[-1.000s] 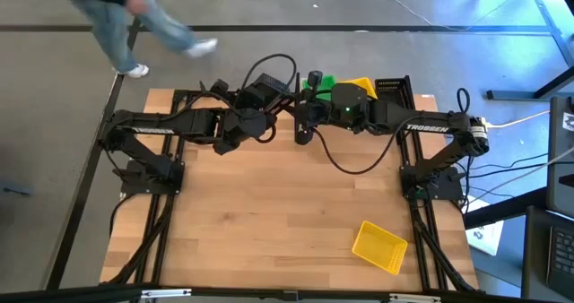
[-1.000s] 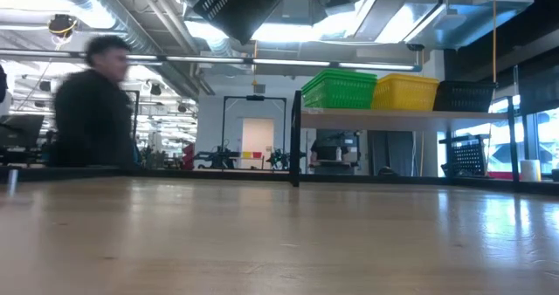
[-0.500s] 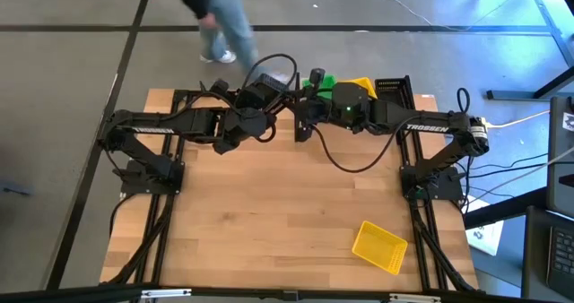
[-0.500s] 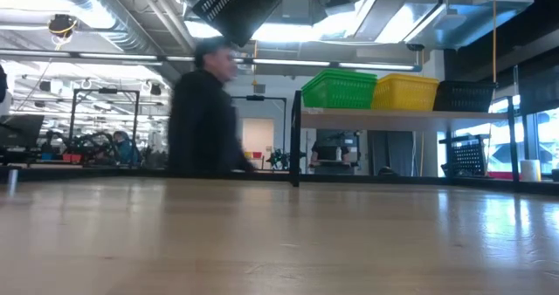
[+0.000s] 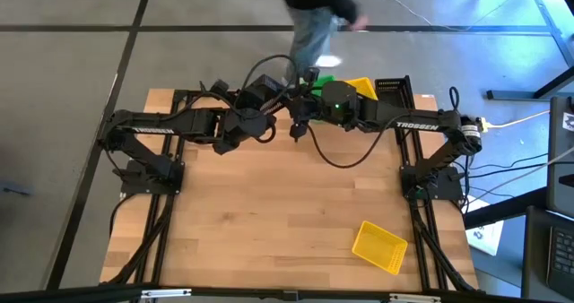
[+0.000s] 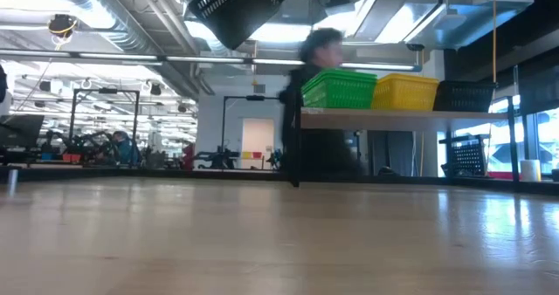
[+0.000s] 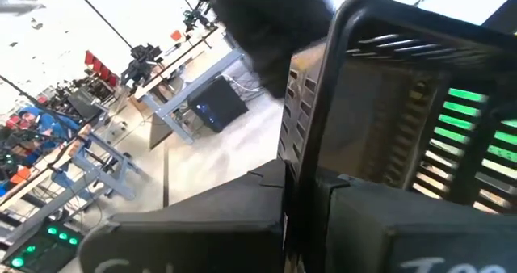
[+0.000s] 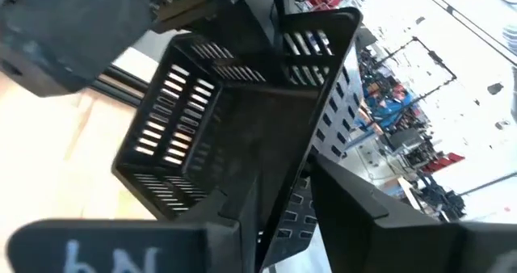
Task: Stack baskets on shelf by color
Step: Stack the black bin on the black bins on the shelf
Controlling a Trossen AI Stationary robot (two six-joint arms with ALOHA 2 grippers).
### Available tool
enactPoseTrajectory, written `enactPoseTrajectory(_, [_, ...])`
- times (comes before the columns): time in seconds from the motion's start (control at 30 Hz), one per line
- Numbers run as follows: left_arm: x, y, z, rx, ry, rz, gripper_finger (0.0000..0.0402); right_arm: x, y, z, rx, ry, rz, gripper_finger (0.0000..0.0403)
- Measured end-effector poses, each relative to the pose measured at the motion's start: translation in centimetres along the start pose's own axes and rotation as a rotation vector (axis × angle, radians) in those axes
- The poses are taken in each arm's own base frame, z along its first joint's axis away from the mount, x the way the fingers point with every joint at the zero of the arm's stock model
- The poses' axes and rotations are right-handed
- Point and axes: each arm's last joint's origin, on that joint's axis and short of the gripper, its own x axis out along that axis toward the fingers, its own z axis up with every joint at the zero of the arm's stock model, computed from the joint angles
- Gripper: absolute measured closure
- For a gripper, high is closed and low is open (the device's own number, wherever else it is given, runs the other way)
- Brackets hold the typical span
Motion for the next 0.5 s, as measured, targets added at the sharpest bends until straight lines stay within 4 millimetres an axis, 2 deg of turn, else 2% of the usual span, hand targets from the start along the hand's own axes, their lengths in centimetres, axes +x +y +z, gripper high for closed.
enactPoseTrajectory(0.1, [0.00,-0.01,0.01,-0.003,0.000,-0.005,0.0401,0.02,-0.14,0.02,0.005,0.018,-0.039,0.0321])
enactPoseTrajectory(0.27, [-0.04,-0.06,0.02,-0.008,0.000,-0.017,0.0401,0.04,-0.34,0.01,0.009,0.025,-0.059,0.0390])
enactPoseTrajectory(0.5, [-0.01,-0.08,0.04,-0.010,0.000,-0.026,0.0401,0.04,-0.33,0.04,0.009,0.023,-0.059,0.0398])
